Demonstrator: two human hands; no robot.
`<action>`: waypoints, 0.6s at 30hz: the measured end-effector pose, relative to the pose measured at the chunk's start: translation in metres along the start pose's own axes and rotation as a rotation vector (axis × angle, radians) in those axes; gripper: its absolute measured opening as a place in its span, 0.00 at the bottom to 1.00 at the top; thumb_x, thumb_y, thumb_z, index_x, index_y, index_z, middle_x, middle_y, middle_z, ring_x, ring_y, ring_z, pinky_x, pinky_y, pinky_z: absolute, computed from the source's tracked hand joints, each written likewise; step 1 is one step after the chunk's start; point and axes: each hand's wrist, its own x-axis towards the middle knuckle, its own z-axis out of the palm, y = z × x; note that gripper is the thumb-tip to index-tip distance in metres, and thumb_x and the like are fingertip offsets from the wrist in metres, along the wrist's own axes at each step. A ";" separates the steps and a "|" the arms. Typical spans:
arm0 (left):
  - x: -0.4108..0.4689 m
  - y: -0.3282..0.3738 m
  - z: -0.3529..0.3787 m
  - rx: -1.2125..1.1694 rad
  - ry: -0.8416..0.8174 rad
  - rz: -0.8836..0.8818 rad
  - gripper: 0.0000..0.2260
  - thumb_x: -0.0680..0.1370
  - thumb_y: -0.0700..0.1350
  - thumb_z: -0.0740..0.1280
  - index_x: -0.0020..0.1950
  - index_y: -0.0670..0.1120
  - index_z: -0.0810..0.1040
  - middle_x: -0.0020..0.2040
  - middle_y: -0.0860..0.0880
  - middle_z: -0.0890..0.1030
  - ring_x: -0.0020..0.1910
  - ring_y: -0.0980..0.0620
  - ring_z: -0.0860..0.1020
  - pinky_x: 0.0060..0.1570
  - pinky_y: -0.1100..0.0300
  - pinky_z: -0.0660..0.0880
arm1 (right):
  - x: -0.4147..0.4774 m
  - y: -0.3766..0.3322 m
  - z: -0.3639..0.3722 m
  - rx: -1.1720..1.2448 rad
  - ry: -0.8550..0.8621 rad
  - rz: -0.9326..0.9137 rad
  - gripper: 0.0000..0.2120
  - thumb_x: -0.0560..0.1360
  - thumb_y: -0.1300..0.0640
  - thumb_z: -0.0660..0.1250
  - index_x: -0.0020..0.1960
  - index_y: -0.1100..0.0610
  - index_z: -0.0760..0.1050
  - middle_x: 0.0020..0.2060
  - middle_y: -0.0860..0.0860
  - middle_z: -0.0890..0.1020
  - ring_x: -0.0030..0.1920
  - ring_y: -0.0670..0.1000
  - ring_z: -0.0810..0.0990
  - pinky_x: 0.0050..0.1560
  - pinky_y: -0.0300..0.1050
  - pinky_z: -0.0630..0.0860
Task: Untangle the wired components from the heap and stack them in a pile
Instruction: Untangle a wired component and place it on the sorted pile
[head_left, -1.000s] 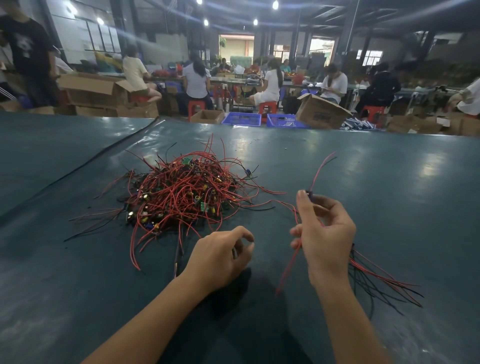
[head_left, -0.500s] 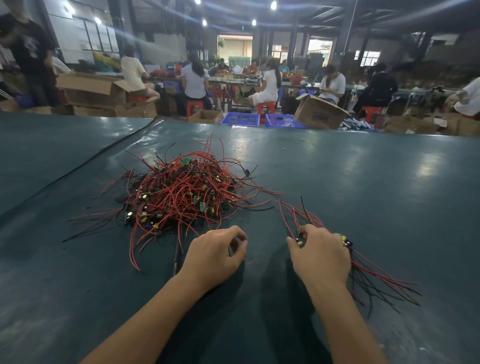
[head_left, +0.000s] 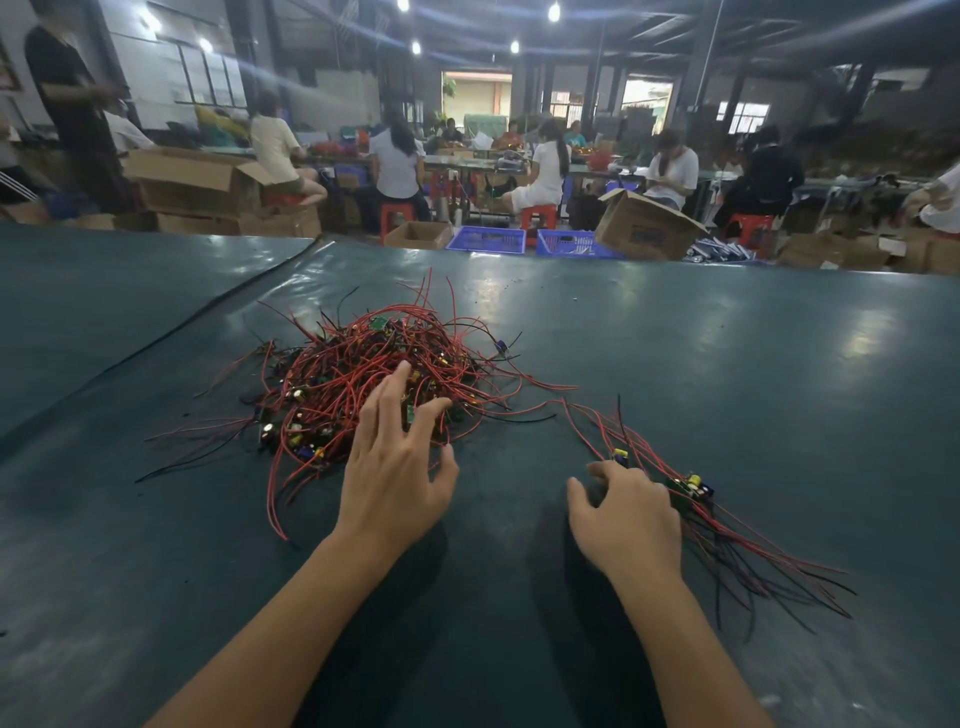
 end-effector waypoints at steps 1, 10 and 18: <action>0.000 -0.003 0.000 0.016 -0.022 -0.027 0.21 0.72 0.43 0.71 0.65 0.44 0.75 0.75 0.36 0.61 0.74 0.37 0.60 0.73 0.48 0.58 | 0.002 0.002 -0.001 -0.002 0.006 0.017 0.20 0.78 0.43 0.61 0.66 0.50 0.74 0.60 0.52 0.78 0.62 0.57 0.73 0.62 0.51 0.69; 0.021 -0.009 0.004 -0.027 -0.014 -0.076 0.22 0.74 0.44 0.69 0.67 0.42 0.72 0.76 0.35 0.57 0.75 0.37 0.56 0.74 0.44 0.59 | 0.012 0.012 -0.005 -0.015 0.027 0.085 0.26 0.78 0.43 0.61 0.73 0.51 0.66 0.69 0.53 0.71 0.69 0.58 0.66 0.67 0.54 0.64; 0.096 -0.033 -0.001 0.051 -0.163 -0.238 0.26 0.78 0.47 0.62 0.74 0.42 0.62 0.76 0.37 0.61 0.74 0.39 0.61 0.73 0.45 0.58 | 0.007 0.003 0.000 0.038 -0.046 -0.003 0.24 0.79 0.43 0.61 0.72 0.49 0.68 0.69 0.51 0.71 0.69 0.55 0.66 0.67 0.54 0.65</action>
